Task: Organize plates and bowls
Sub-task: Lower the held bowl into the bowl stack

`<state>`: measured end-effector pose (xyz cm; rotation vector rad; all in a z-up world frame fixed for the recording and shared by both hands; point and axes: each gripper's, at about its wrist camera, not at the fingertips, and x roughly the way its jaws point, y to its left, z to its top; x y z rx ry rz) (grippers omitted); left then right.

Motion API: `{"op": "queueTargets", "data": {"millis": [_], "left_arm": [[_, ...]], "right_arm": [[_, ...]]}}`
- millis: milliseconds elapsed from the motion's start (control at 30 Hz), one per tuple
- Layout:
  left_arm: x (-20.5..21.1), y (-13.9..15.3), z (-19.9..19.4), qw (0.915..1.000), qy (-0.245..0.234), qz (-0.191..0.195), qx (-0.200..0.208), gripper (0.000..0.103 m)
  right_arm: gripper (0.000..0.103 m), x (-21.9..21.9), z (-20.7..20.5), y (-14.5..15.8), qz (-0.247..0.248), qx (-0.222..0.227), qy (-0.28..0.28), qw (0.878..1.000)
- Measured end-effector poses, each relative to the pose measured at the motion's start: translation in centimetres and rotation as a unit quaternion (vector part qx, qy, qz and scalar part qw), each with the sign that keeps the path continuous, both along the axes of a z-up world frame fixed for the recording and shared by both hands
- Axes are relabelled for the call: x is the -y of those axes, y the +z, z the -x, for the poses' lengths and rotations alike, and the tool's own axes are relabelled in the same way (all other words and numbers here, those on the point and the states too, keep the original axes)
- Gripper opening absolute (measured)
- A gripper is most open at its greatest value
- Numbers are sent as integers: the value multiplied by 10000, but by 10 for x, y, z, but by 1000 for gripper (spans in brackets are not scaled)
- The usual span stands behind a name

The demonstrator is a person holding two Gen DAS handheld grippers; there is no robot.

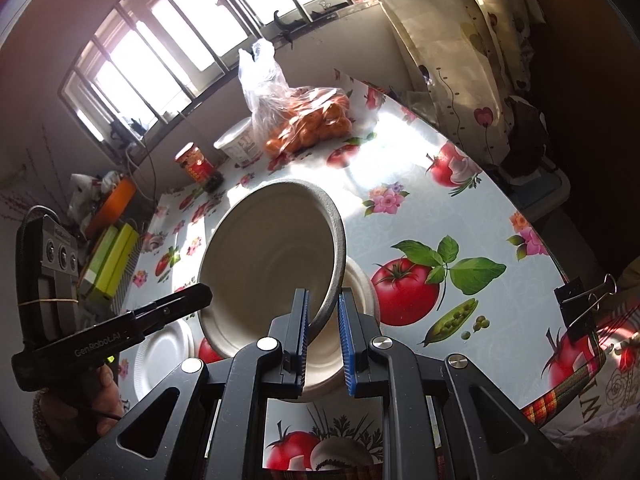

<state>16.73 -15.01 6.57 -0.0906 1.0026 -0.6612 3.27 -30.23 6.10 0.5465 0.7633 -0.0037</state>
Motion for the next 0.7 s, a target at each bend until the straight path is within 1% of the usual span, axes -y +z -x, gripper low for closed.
{"op": "queueTargets", "data": {"millis": [700], "left_arm": [[-5,-17,9,9998,44,-57,-188,14]], "right_arm": [[15,-6,8,-15,-75,-189,23,9998]]}}
